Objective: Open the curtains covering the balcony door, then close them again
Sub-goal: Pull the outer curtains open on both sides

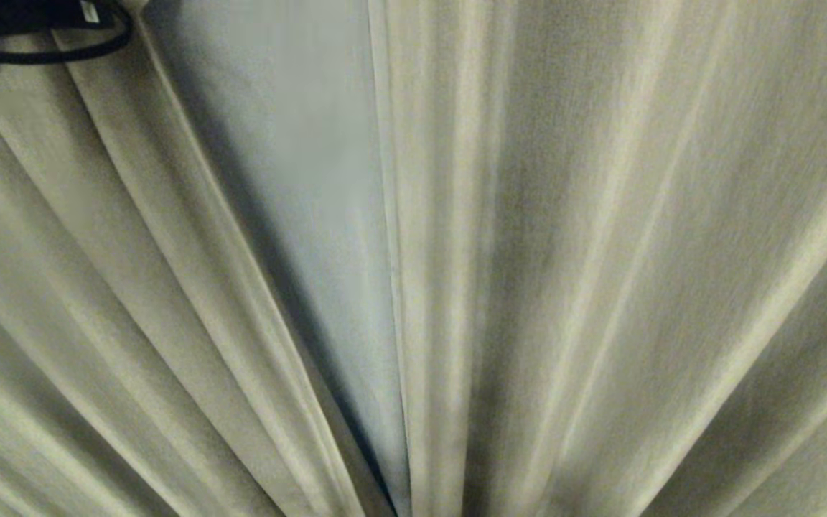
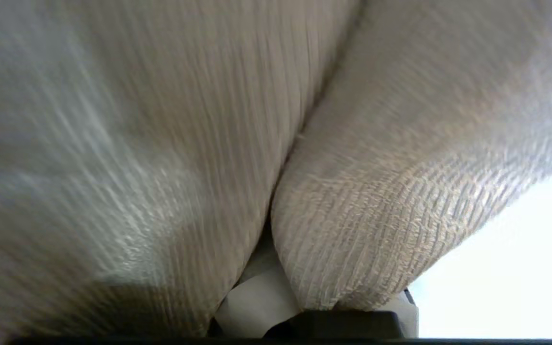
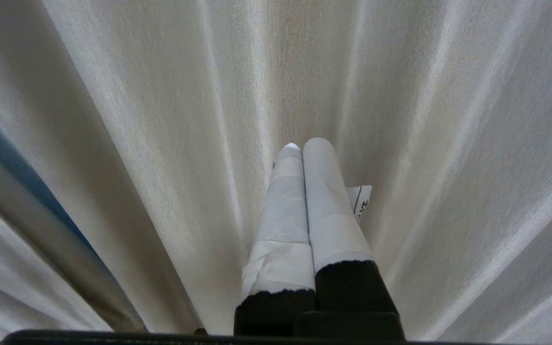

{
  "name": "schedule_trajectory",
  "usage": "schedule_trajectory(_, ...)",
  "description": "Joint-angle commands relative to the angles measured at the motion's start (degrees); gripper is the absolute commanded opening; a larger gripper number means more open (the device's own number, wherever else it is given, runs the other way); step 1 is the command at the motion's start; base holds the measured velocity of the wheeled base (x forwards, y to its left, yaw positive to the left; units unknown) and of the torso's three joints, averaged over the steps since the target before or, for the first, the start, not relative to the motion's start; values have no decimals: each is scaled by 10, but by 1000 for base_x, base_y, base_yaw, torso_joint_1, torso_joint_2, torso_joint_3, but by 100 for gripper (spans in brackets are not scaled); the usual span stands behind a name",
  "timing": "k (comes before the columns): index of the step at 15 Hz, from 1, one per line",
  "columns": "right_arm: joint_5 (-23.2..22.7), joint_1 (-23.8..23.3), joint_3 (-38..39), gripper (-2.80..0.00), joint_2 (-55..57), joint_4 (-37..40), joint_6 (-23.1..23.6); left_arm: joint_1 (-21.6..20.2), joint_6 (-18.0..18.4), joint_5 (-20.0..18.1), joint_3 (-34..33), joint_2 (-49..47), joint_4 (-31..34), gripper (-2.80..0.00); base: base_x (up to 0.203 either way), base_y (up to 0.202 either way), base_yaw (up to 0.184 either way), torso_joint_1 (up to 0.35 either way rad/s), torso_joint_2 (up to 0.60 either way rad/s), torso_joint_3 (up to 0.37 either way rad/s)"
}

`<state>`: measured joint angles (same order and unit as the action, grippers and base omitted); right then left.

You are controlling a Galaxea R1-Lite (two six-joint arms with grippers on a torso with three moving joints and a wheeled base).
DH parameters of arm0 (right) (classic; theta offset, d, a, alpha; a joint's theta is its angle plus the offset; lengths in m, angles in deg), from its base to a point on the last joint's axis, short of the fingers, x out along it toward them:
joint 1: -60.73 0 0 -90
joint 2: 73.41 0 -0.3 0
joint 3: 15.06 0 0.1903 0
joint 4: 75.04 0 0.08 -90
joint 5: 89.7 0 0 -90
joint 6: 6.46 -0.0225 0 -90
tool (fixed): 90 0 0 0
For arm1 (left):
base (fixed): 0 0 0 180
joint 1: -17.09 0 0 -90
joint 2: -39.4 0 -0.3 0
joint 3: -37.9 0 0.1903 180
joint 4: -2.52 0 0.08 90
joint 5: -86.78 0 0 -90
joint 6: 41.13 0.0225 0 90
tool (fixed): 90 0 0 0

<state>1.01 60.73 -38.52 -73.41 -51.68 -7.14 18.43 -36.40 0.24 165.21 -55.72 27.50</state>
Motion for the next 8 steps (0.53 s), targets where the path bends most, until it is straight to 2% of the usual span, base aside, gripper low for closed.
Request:
schedule_trajectory(1, 0, 0, 0, -280, 0, 0, 0, -35, 1, 2, 26, -22, 0, -280, 0, 0, 0, 0, 0, 0)
schedule_trajectory(8, 0, 0, 0, -280, 0, 0, 0, -211, -5, 2, 103, -100, -21, -280, 0, 0, 0, 0, 0, 0)
